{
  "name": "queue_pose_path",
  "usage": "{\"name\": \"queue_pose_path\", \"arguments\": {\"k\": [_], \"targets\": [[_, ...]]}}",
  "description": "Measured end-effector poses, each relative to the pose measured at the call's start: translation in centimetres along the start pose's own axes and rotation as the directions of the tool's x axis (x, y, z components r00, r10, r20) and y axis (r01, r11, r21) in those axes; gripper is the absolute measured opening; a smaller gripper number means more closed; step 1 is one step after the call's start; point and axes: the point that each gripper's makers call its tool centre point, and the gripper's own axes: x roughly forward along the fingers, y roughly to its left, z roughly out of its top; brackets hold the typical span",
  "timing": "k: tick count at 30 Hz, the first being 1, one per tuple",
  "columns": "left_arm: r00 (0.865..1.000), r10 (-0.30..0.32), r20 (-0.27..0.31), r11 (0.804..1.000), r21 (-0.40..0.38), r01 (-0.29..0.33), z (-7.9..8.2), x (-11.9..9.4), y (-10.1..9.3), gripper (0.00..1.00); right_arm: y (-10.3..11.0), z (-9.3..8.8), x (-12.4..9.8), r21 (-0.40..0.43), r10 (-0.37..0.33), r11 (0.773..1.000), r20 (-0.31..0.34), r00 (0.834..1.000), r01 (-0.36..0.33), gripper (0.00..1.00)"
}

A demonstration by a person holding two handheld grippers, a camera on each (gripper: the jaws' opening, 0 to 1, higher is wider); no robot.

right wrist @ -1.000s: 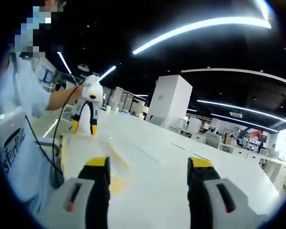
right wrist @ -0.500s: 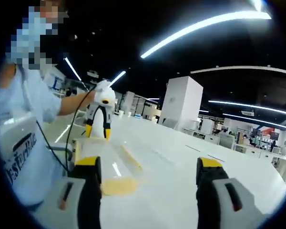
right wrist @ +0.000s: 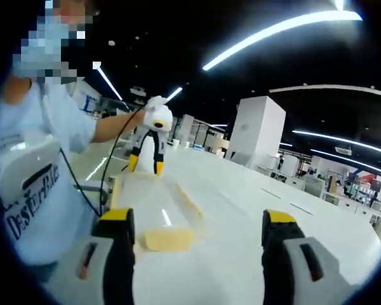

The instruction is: Snap each plastic latch of the storage box into its locked position after aligning the lid with the box until every specified latch is closed and the lid sits flush.

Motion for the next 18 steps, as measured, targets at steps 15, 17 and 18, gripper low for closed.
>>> {"name": "queue_pose_path", "arguments": {"k": [15, 17, 18], "targets": [[1.000, -0.030, -0.010, 1.000, 0.006, 0.030, -0.6, -0.4, 0.2, 0.38, 1.3, -0.9, 0.4, -0.056, 0.040, 0.997, -0.059, 0.997, -0.044, 0.81], [0.999, -0.032, -0.010, 0.999, 0.008, 0.032, -0.6, -0.4, 0.2, 0.38, 1.5, -1.0, 0.5, -0.057, 0.051, 0.997, -0.061, 0.997, -0.055, 0.81], [0.999, -0.034, -0.010, 0.999, 0.007, 0.034, -0.7, -0.4, 0.3, 0.38, 1.6, -1.0, 0.5, -0.056, 0.056, 0.997, -0.062, 0.996, -0.060, 0.81]]}}
